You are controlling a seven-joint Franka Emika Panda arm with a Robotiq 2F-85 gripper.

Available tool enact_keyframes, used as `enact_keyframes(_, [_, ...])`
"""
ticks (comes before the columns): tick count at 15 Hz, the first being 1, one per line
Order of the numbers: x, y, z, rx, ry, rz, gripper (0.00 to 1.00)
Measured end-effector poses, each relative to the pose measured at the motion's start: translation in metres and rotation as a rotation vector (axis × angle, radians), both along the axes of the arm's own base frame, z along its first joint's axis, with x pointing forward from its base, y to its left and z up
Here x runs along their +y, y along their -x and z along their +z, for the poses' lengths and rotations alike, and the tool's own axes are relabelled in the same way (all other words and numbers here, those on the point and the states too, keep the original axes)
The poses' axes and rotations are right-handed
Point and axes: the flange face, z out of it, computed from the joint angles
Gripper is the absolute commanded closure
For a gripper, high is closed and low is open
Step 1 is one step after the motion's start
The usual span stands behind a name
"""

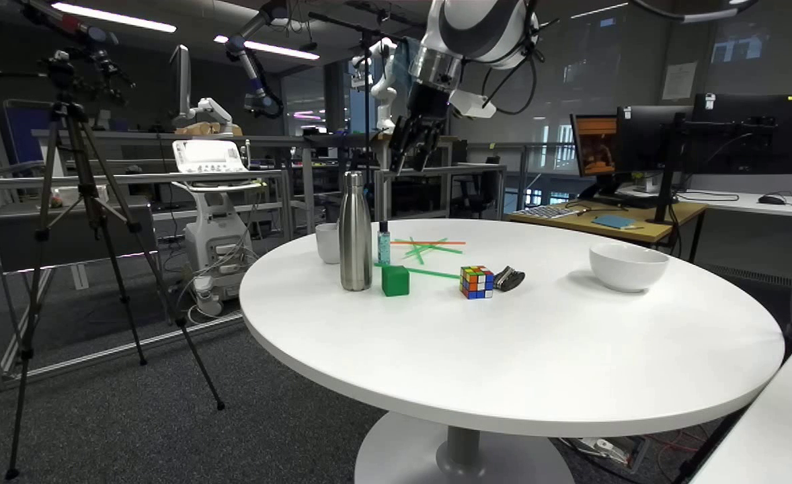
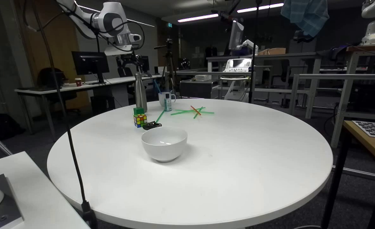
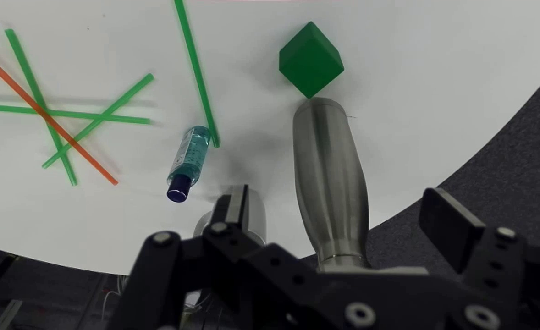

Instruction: Move the silver bottle closer to the white cup

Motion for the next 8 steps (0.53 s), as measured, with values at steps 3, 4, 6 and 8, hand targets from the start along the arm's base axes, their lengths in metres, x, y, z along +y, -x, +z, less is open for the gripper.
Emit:
enact_keyframes(3, [0.009, -0.012, 0.002, -0.008, -0.029, -0.004, 0.0])
enact_keyframes(4, [0.013, -0.015, 0.003, -0.01, -0.041, -0.004, 0.0])
enact_keyframes(6, [0.021, -0.02, 0.006, -0.015, -0.065, -0.004, 0.0])
enact_keyframes(8, [0.027, -0.024, 0.009, -0.018, -0.084, -0.003, 0.0])
